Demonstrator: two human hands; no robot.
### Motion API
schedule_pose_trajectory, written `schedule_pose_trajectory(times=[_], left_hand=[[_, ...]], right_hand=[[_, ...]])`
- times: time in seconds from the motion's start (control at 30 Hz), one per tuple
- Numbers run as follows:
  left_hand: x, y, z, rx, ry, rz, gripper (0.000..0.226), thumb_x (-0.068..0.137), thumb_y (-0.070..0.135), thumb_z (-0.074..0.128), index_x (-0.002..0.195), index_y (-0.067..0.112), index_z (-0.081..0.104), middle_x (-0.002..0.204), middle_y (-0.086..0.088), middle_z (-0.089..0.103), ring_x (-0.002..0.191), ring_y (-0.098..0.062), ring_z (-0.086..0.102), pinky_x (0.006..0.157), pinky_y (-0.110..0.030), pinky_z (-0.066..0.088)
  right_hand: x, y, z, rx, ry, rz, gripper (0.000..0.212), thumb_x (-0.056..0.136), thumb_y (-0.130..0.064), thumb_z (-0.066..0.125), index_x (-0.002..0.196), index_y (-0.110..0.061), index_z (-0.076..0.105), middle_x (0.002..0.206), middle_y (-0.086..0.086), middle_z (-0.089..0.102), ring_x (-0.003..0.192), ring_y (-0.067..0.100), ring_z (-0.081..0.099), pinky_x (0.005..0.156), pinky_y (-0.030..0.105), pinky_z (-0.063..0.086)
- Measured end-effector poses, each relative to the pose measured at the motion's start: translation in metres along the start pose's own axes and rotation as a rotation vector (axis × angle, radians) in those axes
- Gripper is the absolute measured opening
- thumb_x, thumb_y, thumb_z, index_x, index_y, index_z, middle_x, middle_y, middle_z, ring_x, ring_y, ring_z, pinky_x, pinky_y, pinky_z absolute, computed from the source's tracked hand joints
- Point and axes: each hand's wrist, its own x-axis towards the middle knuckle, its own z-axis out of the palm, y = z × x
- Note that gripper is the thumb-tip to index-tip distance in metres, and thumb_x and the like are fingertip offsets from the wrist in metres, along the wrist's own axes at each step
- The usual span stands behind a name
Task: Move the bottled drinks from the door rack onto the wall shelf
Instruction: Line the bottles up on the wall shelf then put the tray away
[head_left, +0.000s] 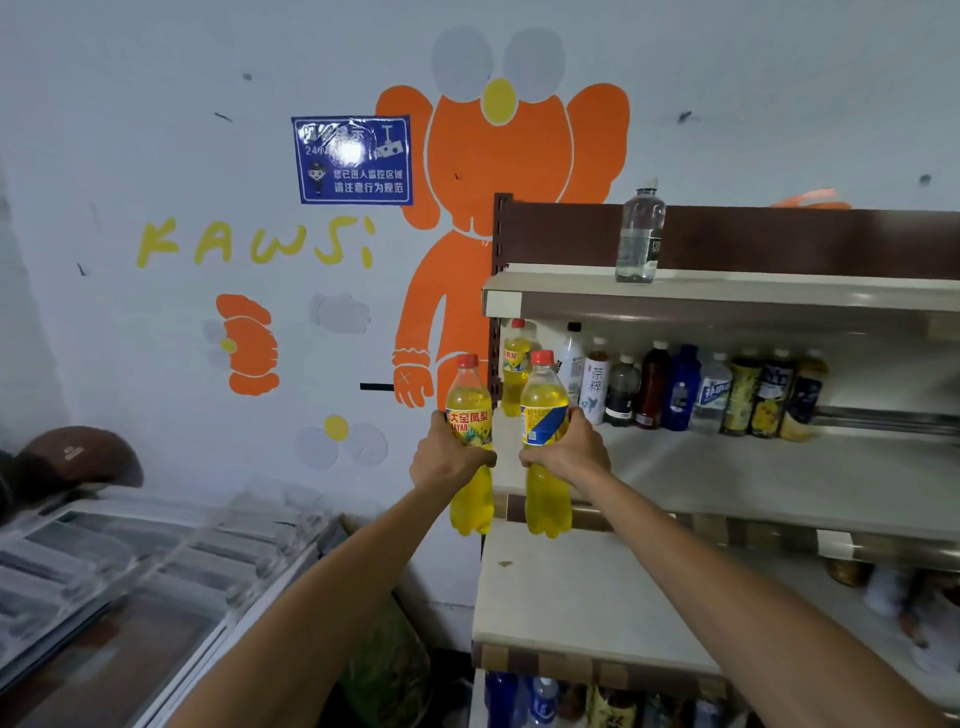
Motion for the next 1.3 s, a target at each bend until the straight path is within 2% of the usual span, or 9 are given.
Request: schedule_pose_trajectory(times=[0.3, 0.57, 0.7, 0.77, 0.87, 0.97, 1.1, 1.2, 1.3], left_hand=[[0.080, 0.000, 0.032, -0.068, -0.006, -0.024, 0.073, 0.060, 0.032, 0.087, 0.115, 0.019, 0.041, 0.100, -0.003, 0.063, 0.090, -0.027, 0.062, 0.079, -0.041, 0.054], [0.157, -0.012, 0.057, -0.108, -0.114, 0.028, 0.068, 0.062, 0.026, 0.087, 0.110, 0.020, 0.039, 0.088, 0.003, 0.058, 0.077, -0.021, 0.057, 0.064, -0.031, 0.046], [0.201, -0.017, 0.072, -0.125, -0.176, 0.069, 0.068, 0.061, 0.023, 0.088, 0.109, 0.019, 0.040, 0.094, 0.000, 0.063, 0.080, -0.023, 0.060, 0.068, -0.035, 0.052], [0.219, -0.016, 0.082, -0.144, -0.211, 0.073, 0.068, 0.060, 0.022, 0.088, 0.108, 0.020, 0.040, 0.095, -0.002, 0.064, 0.080, -0.023, 0.062, 0.071, -0.038, 0.055], [0.240, -0.013, 0.099, -0.121, -0.241, 0.080, 0.078, 0.056, 0.025, 0.089, 0.116, 0.018, 0.040, 0.096, -0.004, 0.066, 0.085, -0.028, 0.066, 0.076, -0.045, 0.057], [0.252, -0.010, 0.116, -0.107, -0.255, 0.089, 0.074, 0.061, 0.018, 0.088, 0.116, 0.016, 0.039, 0.092, -0.002, 0.064, 0.083, -0.027, 0.065, 0.076, -0.044, 0.057], [0.271, -0.006, 0.136, -0.107, -0.246, 0.081, 0.064, 0.067, 0.009, 0.083, 0.112, 0.015, 0.038, 0.089, -0.004, 0.061, 0.077, -0.027, 0.062, 0.074, -0.044, 0.056], [0.288, -0.004, 0.148, -0.137, -0.216, 0.061, 0.067, 0.064, 0.007, 0.083, 0.113, 0.014, 0.038, 0.094, -0.010, 0.064, 0.082, -0.031, 0.065, 0.075, -0.050, 0.057], [0.302, -0.005, 0.162, -0.126, -0.159, 0.066, 0.068, 0.062, 0.008, 0.083, 0.113, 0.015, 0.038, 0.096, -0.012, 0.065, 0.085, -0.034, 0.065, 0.072, -0.050, 0.057]], right_hand=[[0.073, 0.004, 0.029, 0.010, 0.023, 0.019, 0.073, 0.055, -0.032, 0.088, 0.115, -0.020, 0.048, 0.116, 0.000, 0.062, 0.103, 0.024, 0.060, 0.089, 0.036, 0.051], [0.134, 0.003, 0.062, 0.010, 0.092, 0.081, 0.070, 0.055, -0.030, 0.087, 0.114, -0.021, 0.050, 0.110, -0.002, 0.060, 0.096, 0.023, 0.058, 0.083, 0.034, 0.051], [0.163, 0.000, 0.078, 0.016, 0.152, 0.125, 0.067, 0.057, -0.028, 0.087, 0.112, -0.021, 0.050, 0.102, -0.005, 0.056, 0.090, 0.021, 0.054, 0.079, 0.030, 0.048], [0.178, 0.002, 0.084, 0.017, 0.181, 0.145, 0.065, 0.057, -0.028, 0.087, 0.109, -0.021, 0.049, 0.102, -0.004, 0.055, 0.092, 0.022, 0.055, 0.080, 0.031, 0.048], [0.197, 0.007, 0.087, 0.018, 0.213, 0.160, 0.067, 0.054, -0.030, 0.088, 0.107, -0.023, 0.048, 0.105, -0.003, 0.058, 0.097, 0.024, 0.059, 0.086, 0.037, 0.052], [0.214, 0.013, 0.085, 0.023, 0.232, 0.156, 0.068, 0.054, -0.030, 0.089, 0.109, -0.022, 0.050, 0.105, -0.003, 0.060, 0.097, 0.023, 0.060, 0.085, 0.037, 0.052], [0.235, 0.020, 0.075, 0.036, 0.235, 0.147, 0.072, 0.051, -0.033, 0.091, 0.109, -0.022, 0.050, 0.111, -0.001, 0.064, 0.099, 0.024, 0.062, 0.086, 0.038, 0.054], [0.251, 0.022, 0.067, 0.050, 0.233, 0.122, 0.077, 0.051, -0.033, 0.093, 0.115, -0.020, 0.051, 0.116, -0.001, 0.064, 0.105, 0.024, 0.062, 0.091, 0.037, 0.052], [0.267, 0.023, 0.062, 0.055, 0.224, 0.105, 0.077, 0.050, -0.033, 0.094, 0.113, -0.021, 0.051, 0.115, -0.003, 0.064, 0.104, 0.022, 0.062, 0.088, 0.033, 0.051]])
